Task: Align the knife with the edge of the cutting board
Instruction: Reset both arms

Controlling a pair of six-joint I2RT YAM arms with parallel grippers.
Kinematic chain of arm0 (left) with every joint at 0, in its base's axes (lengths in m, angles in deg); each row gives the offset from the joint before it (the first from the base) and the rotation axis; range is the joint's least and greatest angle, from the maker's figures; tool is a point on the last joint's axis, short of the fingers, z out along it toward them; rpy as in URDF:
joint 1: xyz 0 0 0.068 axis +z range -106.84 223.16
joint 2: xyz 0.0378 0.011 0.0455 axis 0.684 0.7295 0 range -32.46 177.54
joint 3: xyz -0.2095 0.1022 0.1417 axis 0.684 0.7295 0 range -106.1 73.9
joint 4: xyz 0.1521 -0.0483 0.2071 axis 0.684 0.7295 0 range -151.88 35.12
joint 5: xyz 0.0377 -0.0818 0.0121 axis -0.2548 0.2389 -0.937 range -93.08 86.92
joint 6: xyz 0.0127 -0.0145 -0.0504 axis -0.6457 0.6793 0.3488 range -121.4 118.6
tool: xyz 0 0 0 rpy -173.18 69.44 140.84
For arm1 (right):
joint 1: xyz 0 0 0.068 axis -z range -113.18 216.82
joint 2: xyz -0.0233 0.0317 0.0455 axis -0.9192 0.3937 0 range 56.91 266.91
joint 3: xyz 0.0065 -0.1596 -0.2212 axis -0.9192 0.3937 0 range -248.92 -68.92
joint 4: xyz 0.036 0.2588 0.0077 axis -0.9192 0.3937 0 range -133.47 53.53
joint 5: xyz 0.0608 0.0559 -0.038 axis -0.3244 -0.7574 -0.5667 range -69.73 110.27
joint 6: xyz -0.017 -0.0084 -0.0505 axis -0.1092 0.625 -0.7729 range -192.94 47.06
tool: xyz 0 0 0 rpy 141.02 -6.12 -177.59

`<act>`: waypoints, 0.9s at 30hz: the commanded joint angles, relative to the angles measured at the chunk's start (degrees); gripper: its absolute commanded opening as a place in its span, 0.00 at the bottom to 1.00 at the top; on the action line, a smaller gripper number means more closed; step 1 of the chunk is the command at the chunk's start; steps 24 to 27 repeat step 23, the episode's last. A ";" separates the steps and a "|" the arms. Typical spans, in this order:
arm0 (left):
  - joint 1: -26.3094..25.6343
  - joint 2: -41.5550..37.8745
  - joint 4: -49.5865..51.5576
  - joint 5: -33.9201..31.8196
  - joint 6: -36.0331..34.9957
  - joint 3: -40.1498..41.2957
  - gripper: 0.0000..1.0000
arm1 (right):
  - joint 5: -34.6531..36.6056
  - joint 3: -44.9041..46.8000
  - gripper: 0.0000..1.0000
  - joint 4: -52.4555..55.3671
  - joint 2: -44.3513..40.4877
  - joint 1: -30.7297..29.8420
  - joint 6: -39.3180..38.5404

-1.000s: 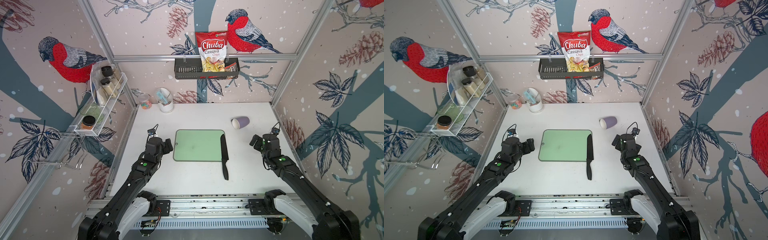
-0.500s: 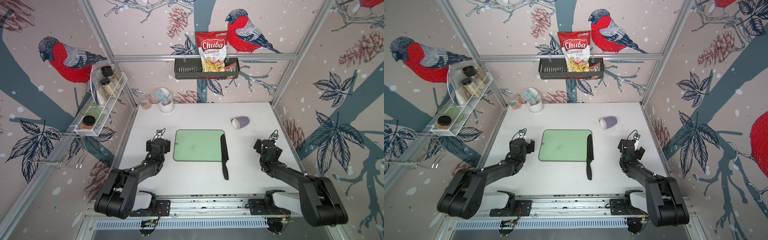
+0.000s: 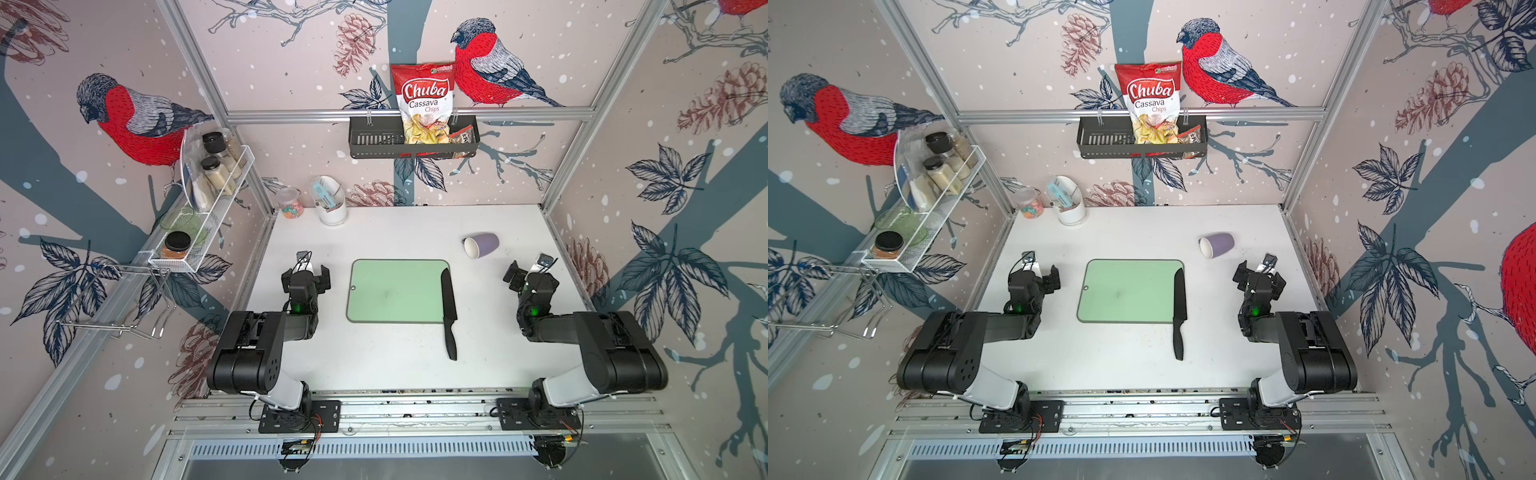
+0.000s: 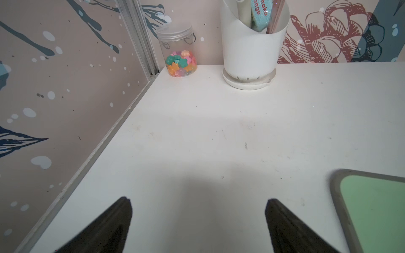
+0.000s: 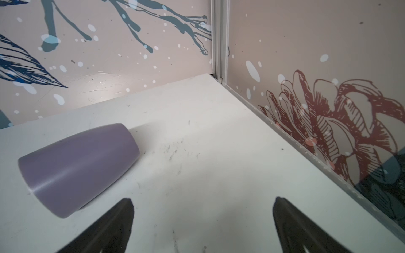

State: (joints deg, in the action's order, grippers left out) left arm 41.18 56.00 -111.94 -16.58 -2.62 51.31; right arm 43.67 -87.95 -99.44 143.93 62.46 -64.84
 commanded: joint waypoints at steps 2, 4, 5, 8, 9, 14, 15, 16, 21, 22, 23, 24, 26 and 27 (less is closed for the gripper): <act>0.39 -0.12 0.19 2.16 1.35 0.01 0.97 | 0.52 -0.93 1.00 3.39 -0.61 -0.79 -0.88; 0.38 -0.05 -0.11 2.19 1.33 -0.11 0.97 | 0.33 -0.75 1.00 2.77 -0.50 -0.65 -1.18; 0.39 -0.42 1.25 2.11 1.32 -0.46 0.97 | 0.41 -0.59 1.00 2.21 -0.28 -0.67 -1.27; 0.39 0.31 -1.09 2.23 1.21 0.13 0.97 | 0.38 -0.92 1.00 3.46 -0.71 -0.72 -1.14; 0.37 -0.04 0.05 2.16 1.29 -0.17 0.97 | 0.49 -0.77 1.00 2.96 -0.48 -0.81 -1.20; 0.37 0.19 -0.70 2.20 1.21 0.06 0.97 | 0.49 -0.91 1.00 3.41 -0.62 -0.74 -1.11; 0.35 0.25 -0.89 2.19 1.21 0.04 0.97 | 0.51 -0.92 1.00 3.48 -0.63 -0.74 -1.07; 0.39 0.14 -0.56 2.22 1.22 0.02 0.97 | 0.49 -0.92 1.00 3.49 -0.62 -0.75 -1.09; 0.38 0.19 -0.75 2.19 1.21 0.03 0.97 | 0.08 -1.07 1.00 2.99 -0.02 -0.50 -1.05; 0.33 0.17 -0.73 2.16 1.24 0.07 0.97 | 0.11 -0.91 1.00 3.01 -0.25 -0.59 -1.11; 0.38 0.21 -0.74 2.14 1.22 0.05 0.97 | 0.20 -0.85 1.00 3.51 -0.67 -0.65 -1.16; 0.38 0.21 -0.74 2.14 1.22 0.05 0.97 | 0.20 -0.85 1.00 3.51 -0.67 -0.65 -1.16; 0.38 0.21 -0.74 2.14 1.22 0.05 0.97 | 0.20 -0.85 1.00 3.51 -0.67 -0.65 -1.16; 0.38 0.21 -0.74 2.14 1.22 0.05 0.97 | 0.20 -0.85 1.00 3.51 -0.67 -0.65 -1.16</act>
